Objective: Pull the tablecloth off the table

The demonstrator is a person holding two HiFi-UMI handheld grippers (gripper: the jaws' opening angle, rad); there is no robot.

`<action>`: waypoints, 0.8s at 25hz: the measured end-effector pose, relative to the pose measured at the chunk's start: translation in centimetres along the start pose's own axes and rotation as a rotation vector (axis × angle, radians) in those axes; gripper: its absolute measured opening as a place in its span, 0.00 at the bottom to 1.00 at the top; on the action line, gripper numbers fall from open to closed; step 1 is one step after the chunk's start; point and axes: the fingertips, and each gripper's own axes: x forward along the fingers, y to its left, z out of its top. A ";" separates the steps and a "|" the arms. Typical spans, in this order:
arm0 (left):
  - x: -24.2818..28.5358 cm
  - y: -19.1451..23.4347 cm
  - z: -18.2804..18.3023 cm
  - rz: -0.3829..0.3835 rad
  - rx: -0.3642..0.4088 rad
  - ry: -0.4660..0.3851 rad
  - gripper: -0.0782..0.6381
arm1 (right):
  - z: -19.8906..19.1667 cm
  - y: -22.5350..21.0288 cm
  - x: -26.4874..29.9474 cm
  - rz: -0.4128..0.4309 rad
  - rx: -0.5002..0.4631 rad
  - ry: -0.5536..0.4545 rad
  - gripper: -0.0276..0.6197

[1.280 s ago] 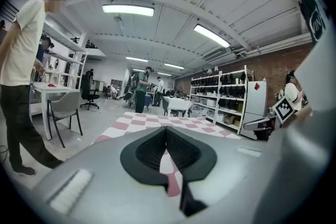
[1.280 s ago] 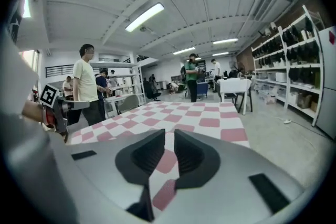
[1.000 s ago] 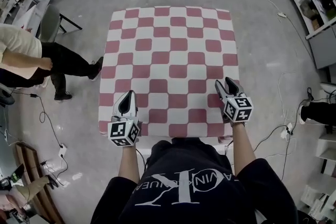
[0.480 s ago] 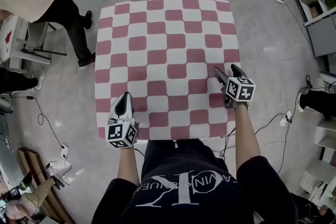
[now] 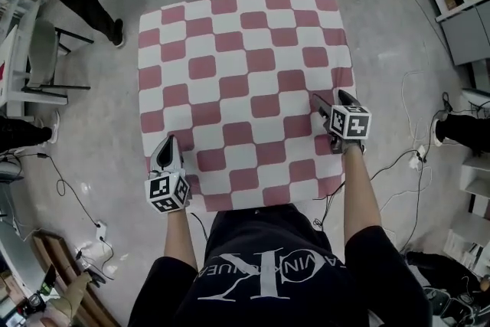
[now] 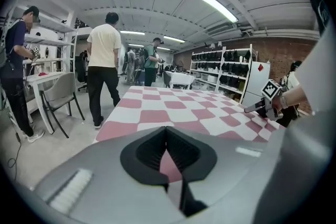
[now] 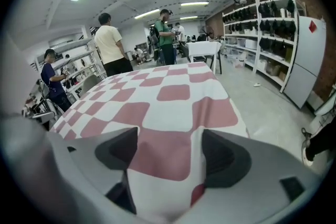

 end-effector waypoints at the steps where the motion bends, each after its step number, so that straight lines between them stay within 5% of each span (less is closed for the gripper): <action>1: 0.3 0.3 -0.2 -0.007 -0.002 0.007 0.13 | 0.0 0.4 0.2 0.004 -0.003 0.007 0.59; 13: 2.3 2.7 1.0 -0.013 0.032 0.033 0.16 | 0.0 3.7 1.5 -0.052 -0.132 0.105 0.59; 20: 6.6 4.1 0.4 -0.028 -0.029 0.179 0.56 | -0.2 2.8 1.3 -0.071 -0.137 0.126 0.48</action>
